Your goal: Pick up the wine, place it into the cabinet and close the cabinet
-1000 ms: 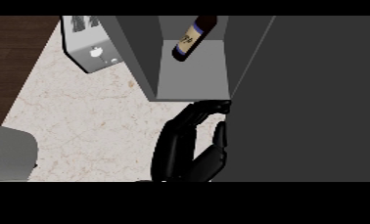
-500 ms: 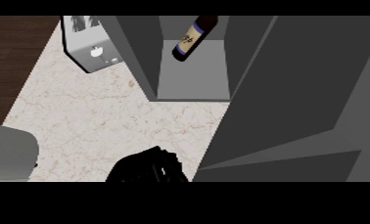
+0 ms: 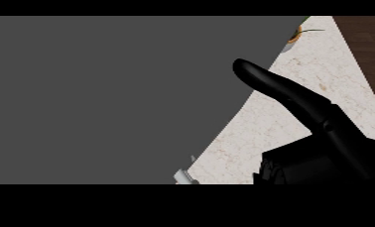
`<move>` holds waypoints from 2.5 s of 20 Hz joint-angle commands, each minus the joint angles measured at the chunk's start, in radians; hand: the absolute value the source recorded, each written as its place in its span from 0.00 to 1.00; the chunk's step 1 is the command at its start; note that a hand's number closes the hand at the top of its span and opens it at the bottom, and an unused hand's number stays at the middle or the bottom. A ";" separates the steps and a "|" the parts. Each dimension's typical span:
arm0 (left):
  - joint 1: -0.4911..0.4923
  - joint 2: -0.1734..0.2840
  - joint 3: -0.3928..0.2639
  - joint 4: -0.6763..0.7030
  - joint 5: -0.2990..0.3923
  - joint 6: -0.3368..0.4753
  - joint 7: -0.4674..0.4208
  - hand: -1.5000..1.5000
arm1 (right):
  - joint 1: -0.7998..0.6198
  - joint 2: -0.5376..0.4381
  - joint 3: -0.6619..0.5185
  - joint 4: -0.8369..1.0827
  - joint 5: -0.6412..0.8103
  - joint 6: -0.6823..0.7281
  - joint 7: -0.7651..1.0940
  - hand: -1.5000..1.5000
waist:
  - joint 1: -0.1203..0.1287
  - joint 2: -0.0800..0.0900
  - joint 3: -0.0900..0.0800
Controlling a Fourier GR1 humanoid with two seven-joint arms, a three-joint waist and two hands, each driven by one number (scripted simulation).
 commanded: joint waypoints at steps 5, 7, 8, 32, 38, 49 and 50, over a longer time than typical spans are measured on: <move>0.224 0.209 0.295 -0.038 0.206 -0.269 -0.118 1.00 | -0.111 0.123 0.211 0.055 0.050 -0.085 0.075 1.00 | 0.011 -0.004 -0.008; 0.213 0.249 0.397 -0.037 0.264 -0.288 -0.091 1.00 | -0.104 0.124 0.319 0.092 0.074 -0.088 0.045 1.00 | 0.013 -0.004 -0.007; 0.267 0.247 0.405 -0.034 0.264 -0.324 -0.127 1.00 | -0.186 0.125 0.292 0.138 0.079 -0.089 0.061 1.00 | 0.017 -0.005 -0.007; 0.327 0.402 0.792 0.137 0.566 -0.742 -0.014 1.00 | -0.675 0.126 0.161 1.313 -0.028 -0.299 -0.572 1.00 | 0.036 0.016 -0.005; 0.317 0.395 0.814 0.153 0.580 -0.741 0.006 1.00 | -0.669 0.088 0.126 1.488 -0.019 -0.233 -0.693 1.00 | 0.031 0.020 -0.005; 0.269 0.379 0.804 0.112 0.557 -0.680 0.008 1.00 | -0.568 0.010 0.147 1.543 0.024 -0.218 -0.823 1.00 | 0.019 0.043 -0.005; 0.285 0.366 0.793 0.111 0.548 -0.678 0.005 1.00 | -0.561 -0.007 0.142 1.537 0.018 -0.199 -0.823 1.00 | 0.020 0.036 -0.005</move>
